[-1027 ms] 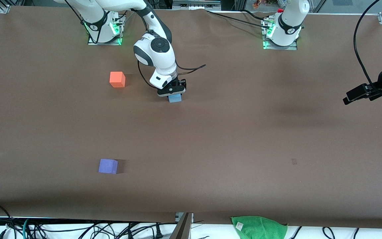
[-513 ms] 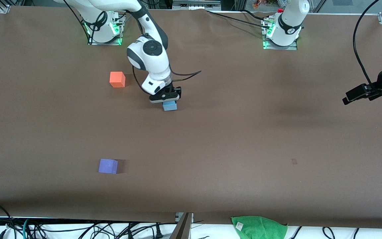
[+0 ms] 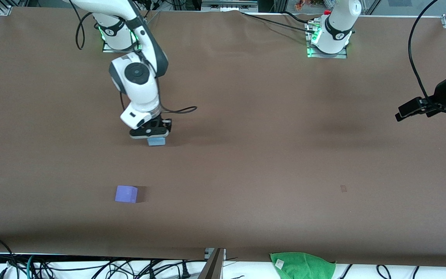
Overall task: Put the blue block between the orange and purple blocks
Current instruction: 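Carry the cube with the right gripper toward the orange and purple cubes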
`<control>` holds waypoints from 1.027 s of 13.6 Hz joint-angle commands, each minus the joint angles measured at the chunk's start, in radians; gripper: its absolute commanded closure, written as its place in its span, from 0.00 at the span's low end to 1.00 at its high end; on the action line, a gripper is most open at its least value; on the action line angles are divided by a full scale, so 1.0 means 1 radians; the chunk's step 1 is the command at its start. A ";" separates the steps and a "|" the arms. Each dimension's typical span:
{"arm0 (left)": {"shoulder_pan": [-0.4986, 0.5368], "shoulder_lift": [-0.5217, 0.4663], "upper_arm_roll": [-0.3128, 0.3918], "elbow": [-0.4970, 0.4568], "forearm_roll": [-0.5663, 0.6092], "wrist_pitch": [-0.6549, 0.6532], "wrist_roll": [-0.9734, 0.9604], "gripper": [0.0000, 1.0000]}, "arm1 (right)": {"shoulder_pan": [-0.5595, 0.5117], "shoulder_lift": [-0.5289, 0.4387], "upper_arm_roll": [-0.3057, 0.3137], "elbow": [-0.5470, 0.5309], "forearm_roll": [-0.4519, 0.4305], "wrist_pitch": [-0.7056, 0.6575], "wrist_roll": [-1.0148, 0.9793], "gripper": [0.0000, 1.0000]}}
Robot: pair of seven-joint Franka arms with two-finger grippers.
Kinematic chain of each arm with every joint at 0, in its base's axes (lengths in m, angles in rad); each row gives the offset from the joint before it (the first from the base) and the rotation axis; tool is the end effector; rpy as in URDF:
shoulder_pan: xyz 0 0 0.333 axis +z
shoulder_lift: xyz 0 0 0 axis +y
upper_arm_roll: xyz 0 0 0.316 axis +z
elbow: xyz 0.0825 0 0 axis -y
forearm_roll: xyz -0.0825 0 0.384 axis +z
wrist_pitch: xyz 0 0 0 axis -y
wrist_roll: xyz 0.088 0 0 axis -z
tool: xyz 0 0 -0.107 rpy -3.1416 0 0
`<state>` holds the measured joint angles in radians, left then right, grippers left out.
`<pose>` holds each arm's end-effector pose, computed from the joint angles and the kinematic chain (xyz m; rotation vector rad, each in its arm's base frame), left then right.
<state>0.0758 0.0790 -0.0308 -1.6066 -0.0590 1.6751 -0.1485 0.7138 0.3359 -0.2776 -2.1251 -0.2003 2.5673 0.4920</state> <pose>0.5846 0.0212 0.5718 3.0657 0.3076 -0.0210 0.5297 0.2534 0.2674 2.9861 0.1894 0.2903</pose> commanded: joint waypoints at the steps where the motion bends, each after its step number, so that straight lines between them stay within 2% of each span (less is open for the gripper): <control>1: -0.002 -0.002 -0.004 0.002 0.025 -0.012 -0.008 0.00 | -0.029 -0.020 -0.014 -0.030 -0.001 -0.010 -0.021 0.62; 5: -0.002 -0.004 -0.004 0.002 0.025 -0.012 -0.008 0.00 | -0.057 -0.014 -0.011 -0.012 -0.001 -0.050 -0.026 0.62; 7: -0.002 -0.002 -0.004 0.002 0.025 -0.012 -0.008 0.00 | -0.060 -0.009 -0.011 0.023 0.005 -0.113 -0.047 0.62; 9: -0.001 -0.004 -0.006 0.001 0.025 -0.012 -0.008 0.00 | -0.070 -0.006 -0.011 0.028 0.080 -0.116 -0.055 0.62; 14: -0.002 -0.002 -0.006 0.001 0.025 -0.012 -0.008 0.00 | -0.138 0.012 -0.011 0.037 0.264 -0.119 -0.248 0.62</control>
<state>0.0757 0.0791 -0.0312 -1.6067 -0.0588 1.6713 -0.1485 0.6081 0.3382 -0.2948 -2.1040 0.0090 2.4635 0.3136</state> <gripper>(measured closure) 0.000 0.405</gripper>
